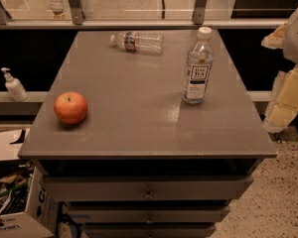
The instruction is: Knock blue plastic bottle over
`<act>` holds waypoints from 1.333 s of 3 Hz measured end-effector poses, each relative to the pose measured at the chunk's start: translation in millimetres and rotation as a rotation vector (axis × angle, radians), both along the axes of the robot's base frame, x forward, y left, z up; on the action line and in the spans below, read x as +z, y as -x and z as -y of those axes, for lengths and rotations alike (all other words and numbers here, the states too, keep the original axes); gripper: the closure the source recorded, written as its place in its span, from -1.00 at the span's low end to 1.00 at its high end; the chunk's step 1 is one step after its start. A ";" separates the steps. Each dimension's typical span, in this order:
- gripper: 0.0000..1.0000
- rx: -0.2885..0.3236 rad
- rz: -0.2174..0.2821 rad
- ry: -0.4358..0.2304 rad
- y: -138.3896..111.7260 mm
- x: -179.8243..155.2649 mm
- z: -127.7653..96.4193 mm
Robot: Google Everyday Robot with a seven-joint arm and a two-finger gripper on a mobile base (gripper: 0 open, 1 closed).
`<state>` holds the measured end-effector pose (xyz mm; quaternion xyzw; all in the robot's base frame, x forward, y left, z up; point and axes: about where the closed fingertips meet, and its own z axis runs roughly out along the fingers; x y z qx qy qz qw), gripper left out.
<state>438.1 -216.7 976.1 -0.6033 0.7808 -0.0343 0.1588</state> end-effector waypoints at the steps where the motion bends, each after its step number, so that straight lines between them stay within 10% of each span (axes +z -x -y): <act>1: -1.00 0.000 0.000 0.000 0.0 0.0 0.0; 4: -1.00 0.029 0.050 -0.176 -35.4 -4.6 7.2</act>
Offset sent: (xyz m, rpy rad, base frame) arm 0.0018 -0.0043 0.0006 0.0445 -0.0076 0.0162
